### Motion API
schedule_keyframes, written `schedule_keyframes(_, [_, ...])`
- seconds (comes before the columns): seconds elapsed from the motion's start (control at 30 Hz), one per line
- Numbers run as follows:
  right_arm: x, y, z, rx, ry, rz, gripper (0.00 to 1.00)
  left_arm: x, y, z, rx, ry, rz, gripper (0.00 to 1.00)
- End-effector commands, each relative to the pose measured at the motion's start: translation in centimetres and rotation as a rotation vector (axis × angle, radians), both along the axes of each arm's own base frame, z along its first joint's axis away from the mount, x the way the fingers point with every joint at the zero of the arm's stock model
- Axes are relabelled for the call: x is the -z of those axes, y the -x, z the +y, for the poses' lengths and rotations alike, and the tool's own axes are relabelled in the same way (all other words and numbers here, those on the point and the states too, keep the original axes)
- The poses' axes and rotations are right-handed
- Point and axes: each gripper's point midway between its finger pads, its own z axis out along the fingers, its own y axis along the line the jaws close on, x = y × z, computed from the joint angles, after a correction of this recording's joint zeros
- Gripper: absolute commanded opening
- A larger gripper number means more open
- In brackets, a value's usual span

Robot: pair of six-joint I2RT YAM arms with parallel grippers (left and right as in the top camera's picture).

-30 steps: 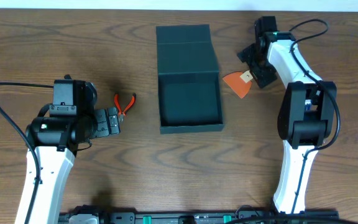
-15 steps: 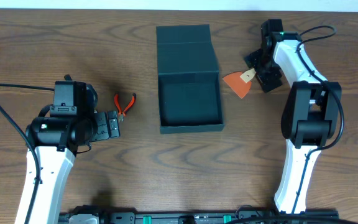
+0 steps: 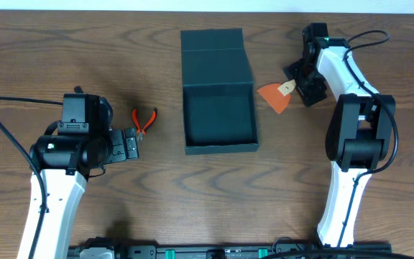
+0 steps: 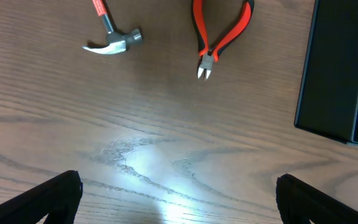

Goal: Pack container

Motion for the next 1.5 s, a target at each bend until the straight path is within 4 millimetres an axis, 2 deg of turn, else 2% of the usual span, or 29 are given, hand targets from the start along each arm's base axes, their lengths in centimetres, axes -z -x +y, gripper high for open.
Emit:
schedule_keyframes(0.0, [1.81, 1.18, -0.22, 0.009, 0.008, 0.052, 0.73, -0.77, -0.3, 0.18, 0.006, -0.016, -0.023, 0.98])
schedule_keyframes(0.13, [2.05, 1.45, -0.03, 0.003, 0.013, 0.061, 0.59, -0.77, -0.3, 0.18, 0.006, -0.016, -0.023, 0.98])
schedule_keyframes(0.27, [2.27, 1.69, 0.16, -0.002, 0.016, 0.067, 0.51, -0.77, -0.3, 0.18, 0.006, -0.016, -0.023, 0.99])
schedule_keyframes(0.4, [2.41, 1.87, 0.24, -0.003, 0.016, 0.073, 0.33, -0.77, -0.29, 0.11, 0.007, -0.012, -0.023, 0.99])
schedule_keyframes(0.5, [2.41, 1.87, 0.24, -0.004, 0.016, 0.073, 0.25, -0.77, -0.28, -0.08, 0.011, -0.002, -0.023, 0.98])
schedule_keyframes(0.63, [2.42, 1.89, 0.25, -0.004, 0.016, 0.074, 0.23, -0.77, -0.28, -0.08, 0.011, -0.002, -0.023, 0.99])
schedule_keyframes(0.87, [2.42, 1.89, 0.25, -0.016, 0.017, 0.075, 0.02, -0.77, -0.28, -0.08, 0.011, -0.002, -0.023, 0.98])
schedule_keyframes(1.3, [2.42, 1.87, 0.23, -0.041, 0.019, 0.075, 0.01, -0.77, -0.28, -0.07, 0.011, -0.003, -0.023, 0.99])
schedule_keyframes(1.47, [2.22, 1.72, 0.42, -0.141, 0.026, 0.075, 0.01, -0.77, -0.28, -0.07, 0.012, -0.003, -0.023, 0.99])
